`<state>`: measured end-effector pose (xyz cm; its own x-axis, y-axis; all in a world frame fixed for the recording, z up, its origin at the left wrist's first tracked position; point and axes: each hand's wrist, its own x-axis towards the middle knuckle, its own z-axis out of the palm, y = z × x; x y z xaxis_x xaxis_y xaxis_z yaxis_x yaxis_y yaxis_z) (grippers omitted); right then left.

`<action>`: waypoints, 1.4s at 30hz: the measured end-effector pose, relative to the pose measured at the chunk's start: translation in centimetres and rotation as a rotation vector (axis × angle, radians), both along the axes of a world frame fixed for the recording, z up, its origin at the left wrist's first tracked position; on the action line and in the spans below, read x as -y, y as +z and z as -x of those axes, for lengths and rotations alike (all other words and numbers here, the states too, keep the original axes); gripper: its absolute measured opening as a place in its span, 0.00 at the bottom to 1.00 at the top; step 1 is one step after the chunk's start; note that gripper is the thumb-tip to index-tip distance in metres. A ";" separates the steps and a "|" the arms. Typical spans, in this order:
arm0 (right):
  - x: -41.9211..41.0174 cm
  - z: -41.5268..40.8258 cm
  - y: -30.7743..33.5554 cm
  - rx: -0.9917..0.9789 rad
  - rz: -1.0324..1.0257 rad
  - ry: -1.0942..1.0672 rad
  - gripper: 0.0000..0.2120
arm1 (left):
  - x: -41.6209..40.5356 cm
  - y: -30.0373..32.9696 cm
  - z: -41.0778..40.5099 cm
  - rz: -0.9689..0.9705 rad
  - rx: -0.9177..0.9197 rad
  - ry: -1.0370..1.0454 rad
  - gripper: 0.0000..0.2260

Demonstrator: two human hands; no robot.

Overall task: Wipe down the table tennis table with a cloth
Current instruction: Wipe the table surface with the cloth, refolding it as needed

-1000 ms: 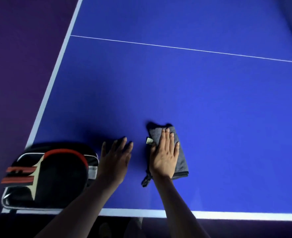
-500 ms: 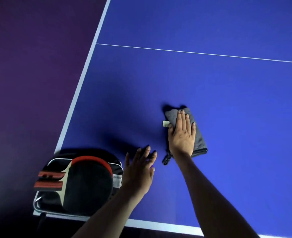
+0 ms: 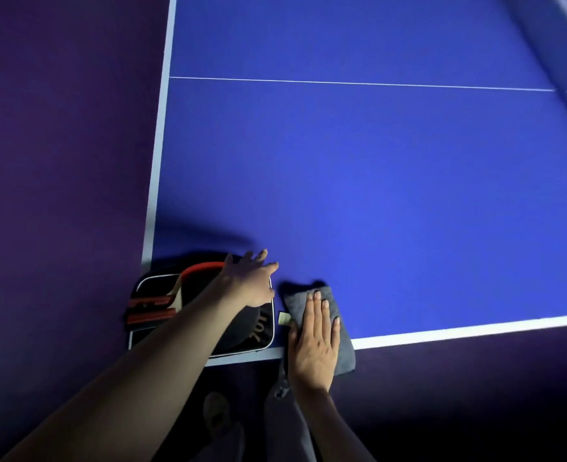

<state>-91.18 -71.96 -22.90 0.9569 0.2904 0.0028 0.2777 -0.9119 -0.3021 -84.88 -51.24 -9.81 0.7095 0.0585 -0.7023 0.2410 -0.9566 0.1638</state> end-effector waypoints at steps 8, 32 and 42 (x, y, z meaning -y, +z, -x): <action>-3.8 -6.9 -0.2 0.052 0.037 0.022 0.32 | -4.2 -3.1 1.3 0.025 0.001 0.068 0.40; -10.2 -13.9 -0.6 0.090 -0.030 0.126 0.31 | -12.4 -6.0 15.4 0.084 0.321 1.111 0.56; -8.2 -5.8 -0.8 0.030 0.000 0.043 0.32 | -13.7 -6.2 17.7 0.290 0.300 1.203 0.57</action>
